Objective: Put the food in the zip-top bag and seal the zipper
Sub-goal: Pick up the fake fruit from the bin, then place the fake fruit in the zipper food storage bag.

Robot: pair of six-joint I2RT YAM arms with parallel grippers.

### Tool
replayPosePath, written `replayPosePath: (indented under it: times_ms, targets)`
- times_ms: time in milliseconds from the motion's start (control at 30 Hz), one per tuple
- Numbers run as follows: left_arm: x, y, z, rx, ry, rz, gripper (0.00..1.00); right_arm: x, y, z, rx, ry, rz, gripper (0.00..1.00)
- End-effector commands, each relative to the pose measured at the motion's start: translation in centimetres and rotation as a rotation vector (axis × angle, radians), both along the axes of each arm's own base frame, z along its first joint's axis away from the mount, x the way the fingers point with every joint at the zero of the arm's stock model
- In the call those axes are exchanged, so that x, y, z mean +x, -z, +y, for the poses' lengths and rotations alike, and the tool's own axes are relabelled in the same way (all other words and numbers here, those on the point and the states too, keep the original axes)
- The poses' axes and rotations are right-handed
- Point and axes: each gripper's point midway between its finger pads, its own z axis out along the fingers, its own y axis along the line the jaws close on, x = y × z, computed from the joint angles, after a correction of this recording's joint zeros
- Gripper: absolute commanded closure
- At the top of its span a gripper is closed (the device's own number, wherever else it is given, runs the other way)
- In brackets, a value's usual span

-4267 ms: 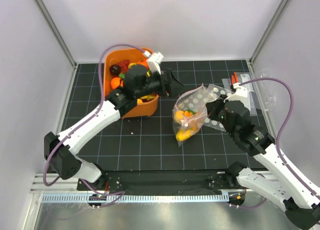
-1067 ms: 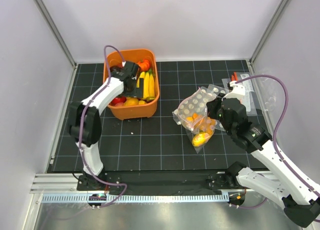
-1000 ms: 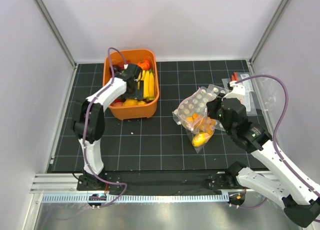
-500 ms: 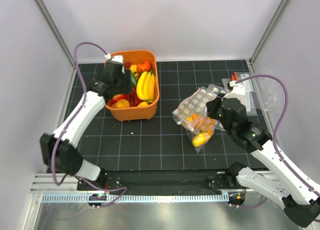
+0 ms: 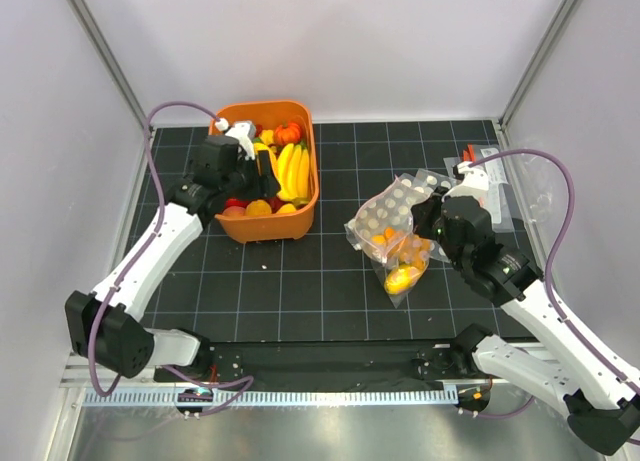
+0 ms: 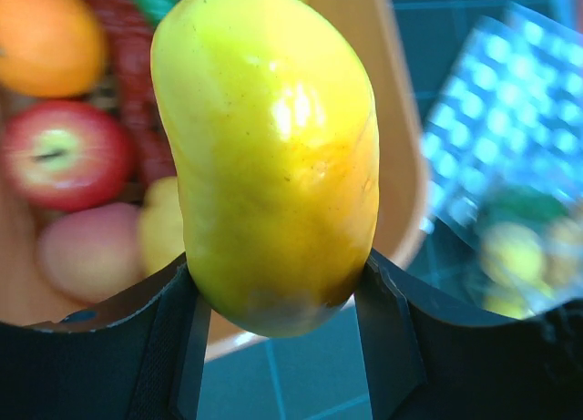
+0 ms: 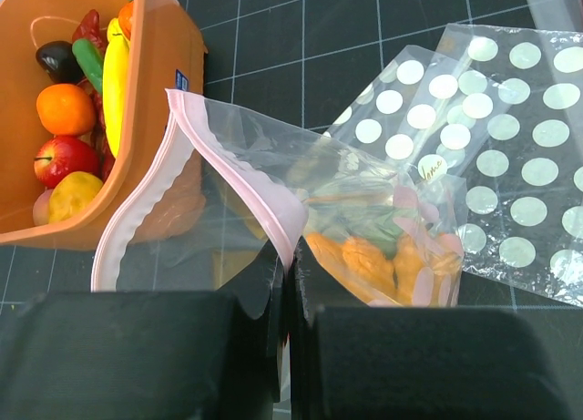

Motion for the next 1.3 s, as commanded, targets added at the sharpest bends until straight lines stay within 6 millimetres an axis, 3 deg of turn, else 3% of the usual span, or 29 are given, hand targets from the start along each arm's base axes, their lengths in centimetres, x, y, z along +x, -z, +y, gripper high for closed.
replayPosePath:
  times_ms: [0, 300, 600, 800, 967, 1033, 1267]
  targets:
    - [-2.7, -4.8, -5.8, -0.199, 0.256, -0.124, 0.82, 0.6, -1.4, 0.5, 0.033, -0.004, -0.045, 0.99]
    - [-11.6, -6.4, -14.5, -0.282, 0.603, -0.178, 0.8, 0.8, -1.0, 1.0, 0.036, -0.019, -0.037, 0.99]
    - [-15.0, -5.1, -19.5, -0.258, 0.758, -0.126, 0.8, 0.8, -1.0, 1.4, 0.051, -0.04, -0.043, 0.99]
    - [-15.3, -3.2, -22.0, -0.186, 0.79, -0.067, 0.8, 0.5, -1.5, 1.7, 0.071, -0.062, -0.059, 0.99]
    - [-14.9, -4.0, -23.3, -0.169, 0.794, -0.08, 0.79, 0.4, -1.4, 2.1, 0.075, -0.085, -0.054, 0.99]
    - [-14.6, -3.3, -23.5, -0.145, 0.785, -0.053, 0.79, 0.4, -1.4, 2.2, 0.076, -0.089, -0.053, 0.99]
    - [-12.9, -5.0, -22.9, -0.066, 0.692, -0.083, 0.79, 0.1, -1.8, 2.0, 0.086, -0.085, -0.066, 0.99]
